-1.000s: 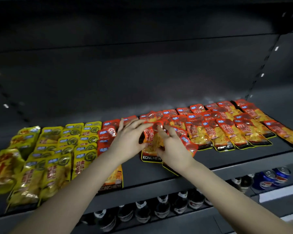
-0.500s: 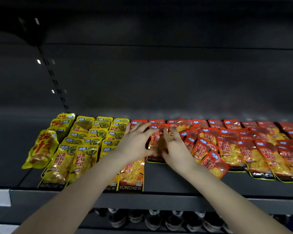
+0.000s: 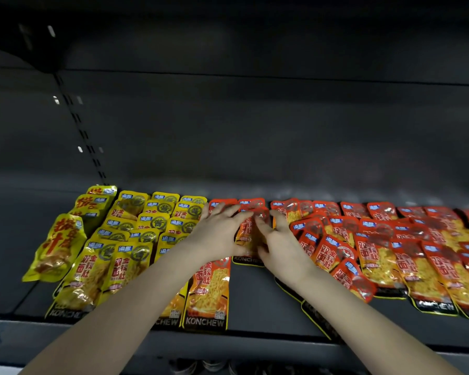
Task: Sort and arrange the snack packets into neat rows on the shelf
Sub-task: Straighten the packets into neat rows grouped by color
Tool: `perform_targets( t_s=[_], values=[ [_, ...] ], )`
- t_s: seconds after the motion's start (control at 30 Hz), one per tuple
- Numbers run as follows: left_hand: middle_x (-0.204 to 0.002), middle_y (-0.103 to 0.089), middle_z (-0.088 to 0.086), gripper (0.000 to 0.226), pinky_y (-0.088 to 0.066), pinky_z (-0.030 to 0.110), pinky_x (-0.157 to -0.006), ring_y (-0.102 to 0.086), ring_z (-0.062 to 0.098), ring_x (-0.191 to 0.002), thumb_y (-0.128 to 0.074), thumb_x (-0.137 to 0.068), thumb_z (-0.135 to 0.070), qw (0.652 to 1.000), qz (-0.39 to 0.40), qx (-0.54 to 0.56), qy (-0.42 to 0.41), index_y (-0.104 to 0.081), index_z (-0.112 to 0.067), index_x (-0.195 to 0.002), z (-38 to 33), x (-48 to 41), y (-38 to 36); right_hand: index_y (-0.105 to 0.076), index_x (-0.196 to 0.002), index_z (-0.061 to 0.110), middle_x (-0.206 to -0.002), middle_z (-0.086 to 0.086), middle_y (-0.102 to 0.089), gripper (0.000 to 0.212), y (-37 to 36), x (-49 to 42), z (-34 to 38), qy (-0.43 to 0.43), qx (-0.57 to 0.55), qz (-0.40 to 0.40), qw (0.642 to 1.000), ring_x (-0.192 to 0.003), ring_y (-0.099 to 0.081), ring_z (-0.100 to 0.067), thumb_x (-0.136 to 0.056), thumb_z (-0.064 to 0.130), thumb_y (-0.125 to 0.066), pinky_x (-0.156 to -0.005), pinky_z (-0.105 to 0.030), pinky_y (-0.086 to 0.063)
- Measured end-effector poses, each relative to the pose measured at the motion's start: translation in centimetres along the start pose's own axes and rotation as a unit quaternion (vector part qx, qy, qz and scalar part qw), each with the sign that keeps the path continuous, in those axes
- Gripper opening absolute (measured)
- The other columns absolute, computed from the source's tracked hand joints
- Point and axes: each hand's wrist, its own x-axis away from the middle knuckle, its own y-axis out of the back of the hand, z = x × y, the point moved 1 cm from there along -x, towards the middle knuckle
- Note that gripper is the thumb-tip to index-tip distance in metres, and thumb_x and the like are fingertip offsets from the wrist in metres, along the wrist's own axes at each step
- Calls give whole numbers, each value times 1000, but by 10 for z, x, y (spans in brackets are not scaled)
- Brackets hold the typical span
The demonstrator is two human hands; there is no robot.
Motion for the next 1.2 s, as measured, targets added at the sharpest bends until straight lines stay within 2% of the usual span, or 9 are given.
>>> perform_targets(
  t_s=[0.1, 0.2, 0.4, 0.67, 0.87, 1.1, 1.2],
  values=[
    [-158, -14, -4, 87, 2, 55, -116, -4, 26, -146, -62, -79, -57, 1000, 27, 8, 11, -16, -35, -149, 0, -4, -1, -28, -145, 11, -152, -11, -14, 57, -3, -2, -4, 5, 8, 8, 1000, -132, -37, -31, -92, 9, -48, -107, -27, -32],
    [-159, -11, -4, 86, 4, 55, -115, -2, 28, -146, -59, -80, -59, 998, 55, -4, 15, -14, -34, -150, -1, -7, 1, -31, -144, 10, -151, -12, -23, 52, -6, -3, -7, 10, 36, 16, 999, -136, -29, -30, -94, 14, -45, -110, -28, -25],
    [-160, 4, -1, 86, 5, 55, -116, 6, 31, -146, -54, -85, -59, 997, 62, -32, 14, -10, -28, -151, -5, -5, 4, -32, -144, 13, -151, -8, -24, 52, -5, -3, -9, 2, 45, 18, 999, -132, -30, -33, -94, 17, -46, -110, -33, -27],
    [-160, -1, -6, 87, 5, 53, -116, 2, 29, -146, -55, -83, -60, 999, 16, -25, -23, -11, -28, -151, -25, -3, 13, -44, -138, 16, -146, -7, -32, 48, 12, 12, -27, -6, 16, -33, 999, -130, -36, -29, -90, 17, -53, -110, -28, -27],
    [-159, -6, -8, 83, 6, 50, -116, -3, 26, -147, -55, -83, -60, 996, -5, -2, -90, -14, -32, -150, -73, -21, 21, -51, -133, 20, -143, -10, -37, 46, 33, 40, -66, -60, 15, -70, 996, -127, -41, -32, -87, 18, -56, -111, -36, -29],
    [-159, -8, -10, 86, 5, 49, -117, 1, 18, -147, -60, -79, -60, 978, 57, -20, -198, -18, -33, -149, -133, -37, 6, -54, -130, 17, -137, -9, -47, 46, 51, 84, -115, -121, 16, -113, 986, -120, -48, -33, -86, 27, -62, -105, -41, -38],
    [-158, -6, -13, 92, 10, 47, -117, 4, 14, -146, -62, -75, -65, 968, 81, -36, -235, -17, -35, -149, -143, -36, 0, -52, -132, 14, -137, -7, -47, 49, 55, 104, -124, -128, 3, -100, 987, -124, -46, -28, -86, 31, -63, -108, -39, -34]
  ],
)
